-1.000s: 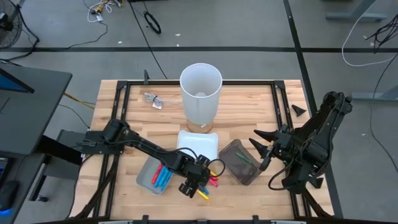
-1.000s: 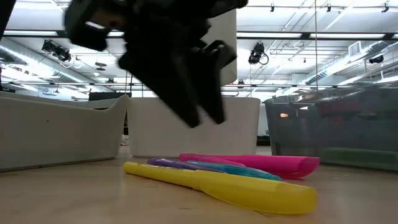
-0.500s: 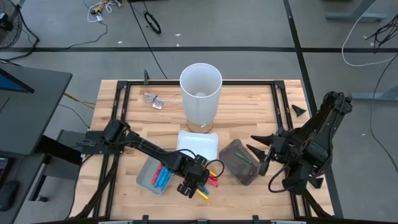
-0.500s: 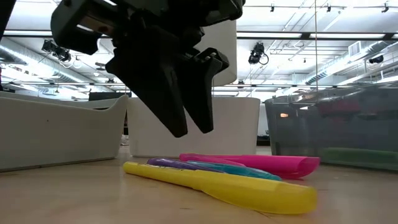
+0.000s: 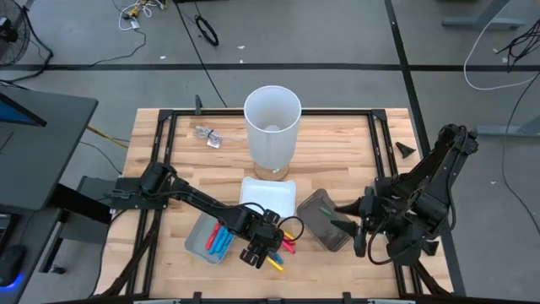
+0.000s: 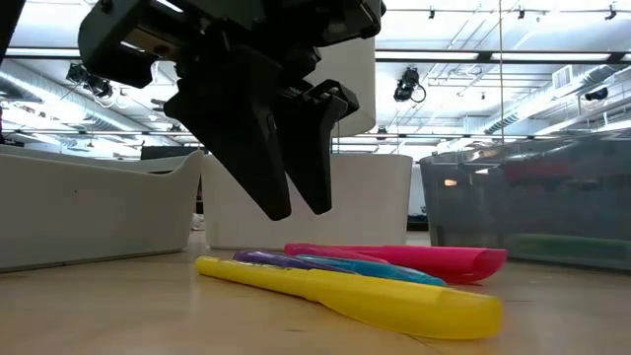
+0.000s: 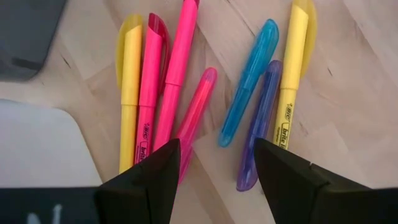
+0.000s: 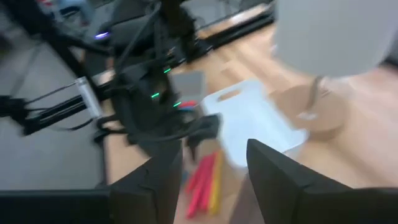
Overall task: Pick & Place Markers
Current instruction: Put the pink pen in the black bin
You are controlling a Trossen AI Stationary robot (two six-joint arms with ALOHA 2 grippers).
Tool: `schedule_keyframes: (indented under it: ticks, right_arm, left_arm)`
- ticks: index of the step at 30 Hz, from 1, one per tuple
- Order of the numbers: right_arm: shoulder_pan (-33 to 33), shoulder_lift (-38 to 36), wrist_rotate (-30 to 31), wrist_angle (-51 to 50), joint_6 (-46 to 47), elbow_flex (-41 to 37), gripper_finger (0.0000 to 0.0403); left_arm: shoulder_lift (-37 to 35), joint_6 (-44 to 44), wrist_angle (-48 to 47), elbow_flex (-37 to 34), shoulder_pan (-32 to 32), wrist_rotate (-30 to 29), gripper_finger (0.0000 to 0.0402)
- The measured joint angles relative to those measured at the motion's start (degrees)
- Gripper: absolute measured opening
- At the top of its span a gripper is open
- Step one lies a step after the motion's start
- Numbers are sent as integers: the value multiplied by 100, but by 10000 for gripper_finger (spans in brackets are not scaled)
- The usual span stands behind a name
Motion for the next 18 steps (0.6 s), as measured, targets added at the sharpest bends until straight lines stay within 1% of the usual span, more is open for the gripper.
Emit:
schedule_keyframes:
  ticks: [5,9,13,18]
  right_arm:
    - [0,0,-731,676,1,0,180]
    - [0,0,-1145,1230,0,0,180]
    - [0,0,-1358,1777,0,0,180]
    - [0,0,-1389,2377,0,0,180]
  left_arm:
    - [0,-4,-2,0,0,0,210]
    - [0,-28,-4,0,-4,1,210]
    - [-2,-32,-3,0,-7,0,210]
    - [44,-2,14,11,-7,-6,210]
